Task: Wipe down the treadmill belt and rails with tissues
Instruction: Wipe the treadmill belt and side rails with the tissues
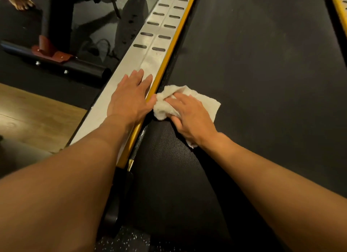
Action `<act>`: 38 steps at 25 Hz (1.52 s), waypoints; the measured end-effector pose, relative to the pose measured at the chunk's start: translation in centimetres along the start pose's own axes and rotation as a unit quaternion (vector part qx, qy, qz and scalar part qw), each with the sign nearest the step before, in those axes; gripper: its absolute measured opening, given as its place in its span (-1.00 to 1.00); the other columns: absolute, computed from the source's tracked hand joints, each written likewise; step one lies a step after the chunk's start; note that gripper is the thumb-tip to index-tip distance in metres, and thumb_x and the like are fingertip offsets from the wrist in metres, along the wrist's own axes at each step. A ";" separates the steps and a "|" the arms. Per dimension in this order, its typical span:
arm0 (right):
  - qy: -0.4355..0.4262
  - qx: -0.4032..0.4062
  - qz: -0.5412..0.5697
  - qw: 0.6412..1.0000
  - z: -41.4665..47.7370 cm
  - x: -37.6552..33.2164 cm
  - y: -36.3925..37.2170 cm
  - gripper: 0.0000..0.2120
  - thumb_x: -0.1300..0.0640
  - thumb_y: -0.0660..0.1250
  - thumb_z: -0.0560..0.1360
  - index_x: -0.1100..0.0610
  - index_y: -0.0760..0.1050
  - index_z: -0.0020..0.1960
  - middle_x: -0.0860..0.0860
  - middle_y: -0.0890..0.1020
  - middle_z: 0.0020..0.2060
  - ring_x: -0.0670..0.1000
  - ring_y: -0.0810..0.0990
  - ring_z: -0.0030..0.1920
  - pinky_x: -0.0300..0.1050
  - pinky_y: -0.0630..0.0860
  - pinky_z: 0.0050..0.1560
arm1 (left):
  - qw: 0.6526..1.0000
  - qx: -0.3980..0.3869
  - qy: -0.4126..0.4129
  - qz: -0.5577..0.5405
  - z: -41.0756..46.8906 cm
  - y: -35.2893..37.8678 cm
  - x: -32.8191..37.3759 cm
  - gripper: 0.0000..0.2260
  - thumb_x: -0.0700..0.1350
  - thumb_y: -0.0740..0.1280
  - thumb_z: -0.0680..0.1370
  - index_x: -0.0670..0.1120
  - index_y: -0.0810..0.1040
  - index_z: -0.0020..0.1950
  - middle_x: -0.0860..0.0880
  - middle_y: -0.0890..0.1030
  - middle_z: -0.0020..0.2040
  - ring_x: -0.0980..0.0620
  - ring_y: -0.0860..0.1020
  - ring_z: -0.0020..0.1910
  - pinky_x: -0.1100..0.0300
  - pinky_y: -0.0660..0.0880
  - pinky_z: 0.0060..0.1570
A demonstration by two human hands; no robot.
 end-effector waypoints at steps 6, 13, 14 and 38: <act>-0.169 -0.071 -0.018 0.983 -7.6 -1.3 -1.5 -0.60 0.04 0.26 0.51 0.10 0.44 0.33 0.15 0.52 0.24 0.16 0.51 0.21 0.11 0.46 0.17 | 1.000 0.010 -0.010 0.012 0.2 0.7 -0.6 -0.47 0.18 0.14 0.58 0.07 0.17 0.52 -0.06 0.20 0.49 -0.17 0.21 0.45 -0.10 0.25 0.37; -0.051 -0.027 -0.144 0.988 -5.4 -4.8 0.2 -0.63 0.03 0.30 0.49 0.09 0.45 0.28 0.19 0.53 0.07 0.23 0.49 0.00 0.09 0.43 -0.12 | 1.000 0.019 0.003 0.023 0.1 0.6 -0.4 -0.50 0.16 0.10 0.60 0.09 0.17 0.52 -0.09 0.23 0.44 -0.19 0.24 0.40 -0.11 0.29 0.34; -0.094 -0.049 -0.139 0.985 -7.0 -5.2 0.1 -0.61 0.00 0.26 0.50 0.08 0.43 0.29 0.17 0.52 0.09 0.20 0.48 0.01 0.09 0.44 -0.11 | 0.999 0.022 0.007 0.037 0.0 0.5 -0.3 -0.51 0.16 0.09 0.61 0.08 0.17 0.52 -0.11 0.24 0.44 -0.18 0.25 0.40 -0.10 0.29 0.35; 0.028 0.025 -0.121 0.992 -15.6 3.1 -5.0 -0.61 -0.17 0.16 0.50 -0.07 0.50 0.25 -0.01 0.54 0.15 0.06 0.44 0.07 0.00 0.41 -0.05 | 0.995 0.066 0.019 -0.078 -4.3 4.2 9.7 -0.68 0.00 0.14 0.62 0.01 0.44 0.35 -0.16 0.41 0.32 -0.15 0.34 0.37 -0.03 0.20 0.44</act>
Point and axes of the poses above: each hand's wrist, its own z-axis towards the middle knuckle, its own y-axis out of the palm, x = y × z, the point moved 4 cm from there along z, towards the middle knuckle
